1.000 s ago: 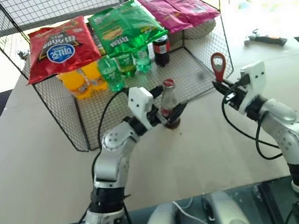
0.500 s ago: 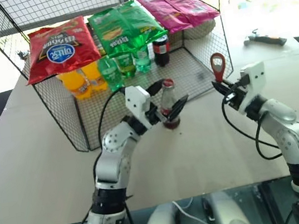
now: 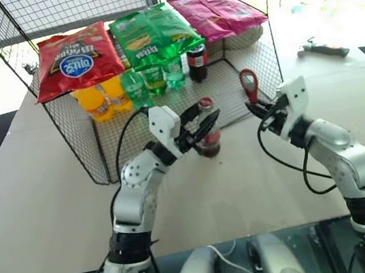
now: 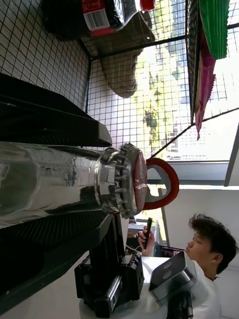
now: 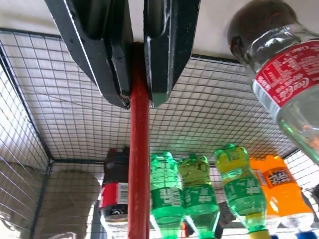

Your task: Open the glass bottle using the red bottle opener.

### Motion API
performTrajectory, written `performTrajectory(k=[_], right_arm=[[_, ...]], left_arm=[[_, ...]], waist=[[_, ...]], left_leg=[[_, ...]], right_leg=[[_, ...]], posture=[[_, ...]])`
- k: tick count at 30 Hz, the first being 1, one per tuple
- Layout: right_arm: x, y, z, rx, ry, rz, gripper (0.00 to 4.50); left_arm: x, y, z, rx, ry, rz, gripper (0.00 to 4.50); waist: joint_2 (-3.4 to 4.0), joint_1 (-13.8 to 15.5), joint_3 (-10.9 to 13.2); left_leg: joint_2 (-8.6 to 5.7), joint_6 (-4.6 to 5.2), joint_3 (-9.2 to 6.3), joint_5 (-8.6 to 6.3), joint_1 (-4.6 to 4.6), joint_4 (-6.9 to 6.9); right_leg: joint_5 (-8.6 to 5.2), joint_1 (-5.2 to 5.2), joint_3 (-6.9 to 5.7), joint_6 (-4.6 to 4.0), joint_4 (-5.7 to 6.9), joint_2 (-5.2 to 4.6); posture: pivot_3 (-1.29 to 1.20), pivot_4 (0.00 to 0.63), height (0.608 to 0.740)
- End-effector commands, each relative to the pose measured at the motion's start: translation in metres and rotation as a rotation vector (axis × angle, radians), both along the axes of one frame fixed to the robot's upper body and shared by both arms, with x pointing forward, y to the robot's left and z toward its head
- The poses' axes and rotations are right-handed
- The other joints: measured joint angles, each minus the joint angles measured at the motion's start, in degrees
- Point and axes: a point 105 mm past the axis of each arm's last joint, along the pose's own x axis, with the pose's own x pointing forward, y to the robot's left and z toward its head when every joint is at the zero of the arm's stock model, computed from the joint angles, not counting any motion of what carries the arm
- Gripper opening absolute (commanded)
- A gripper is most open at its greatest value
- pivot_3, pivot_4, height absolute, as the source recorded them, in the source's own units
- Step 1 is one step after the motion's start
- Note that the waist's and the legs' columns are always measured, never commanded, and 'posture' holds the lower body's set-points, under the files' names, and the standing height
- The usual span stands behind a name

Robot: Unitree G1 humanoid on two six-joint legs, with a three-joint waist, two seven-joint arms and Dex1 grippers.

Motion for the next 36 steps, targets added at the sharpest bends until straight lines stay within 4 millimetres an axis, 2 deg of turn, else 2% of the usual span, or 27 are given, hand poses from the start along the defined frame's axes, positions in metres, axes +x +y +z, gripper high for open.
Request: performTrajectory(k=[1,9,15,20,22,26,31,36], right_arm=[[-0.010,0.015,0.022,-0.029,-0.114,0.068,0.00],[-0.012,0.021,0.025,-0.051,-0.152,0.088,0.00],[-0.011,0.028,0.027,-0.223,-0.294,0.102,0.00],[-0.010,0.042,0.035,-0.359,-0.475,0.113,0.00],[-0.011,0.046,0.031,-0.434,-0.537,0.133,0.00],[-0.017,0.053,0.008,-0.668,-0.698,0.204,0.00],[-0.017,0.054,-0.011,-0.753,-0.789,0.241,0.00],[-0.011,0.057,-0.008,-0.768,-0.905,0.215,0.00]], left_arm=[[0.000,0.000,-0.016,0.043,0.053,0.010,1.71],[0.003,0.000,-0.020,0.042,0.070,0.022,1.71],[0.006,0.001,-0.021,0.049,0.072,0.031,1.71],[0.006,0.001,-0.022,0.053,0.075,0.031,1.71],[0.006,0.000,-0.022,0.053,0.075,0.031,1.71],[0.007,0.000,-0.023,0.053,0.078,0.034,1.71],[0.007,-0.001,-0.023,0.053,0.082,0.030,1.71],[0.007,-0.001,-0.024,0.055,0.087,0.028,1.71]], waist=[[0.00,0.0,0.0],[-0.01,0.1,0.0],[0.00,0.1,0.0],[0.00,0.0,0.0],[0.00,0.0,0.0],[0.01,0.3,0.0],[0.03,0.6,-0.1],[0.05,0.9,-0.2]], left_leg=[[0.00,0.00,-0.01,0.00,0.01,0.00],[0.00,0.00,-0.02,0.00,0.18,-0.01],[0.00,0.00,-0.01,-0.01,0.74,-0.17],[0.01,-0.01,-0.01,-0.01,0.79,-0.21],[0.01,-0.01,-0.02,-0.01,0.79,-0.21],[0.01,-0.01,-0.02,-0.01,0.79,-0.23],[0.02,-0.04,0.00,0.01,0.93,-0.27],[0.02,-0.09,0.00,0.04,1.48,-0.56]], right_leg=[[0.00,0.01,0.00,0.00,0.00,0.00],[0.00,0.17,0.00,0.00,-0.02,0.00],[-0.01,0.68,-0.03,0.01,-0.12,0.00],[-0.01,0.70,-0.02,0.01,-0.12,0.00],[-0.01,0.70,-0.03,0.01,-0.12,0.00],[-0.01,0.69,-0.05,0.01,-0.16,0.00],[-0.01,0.80,-0.02,0.01,-0.15,0.02],[-0.03,1.27,0.00,0.00,-0.25,0.02]], posture=[[0.00,0.150,0.735],[0.00,0.150,0.735],[0.00,0.150,0.735],[0.00,0.150,0.735],[0.00,0.150,0.735],[0.00,0.150,0.735],[0.00,0.150,0.735],[0.00,0.150,0.735]])
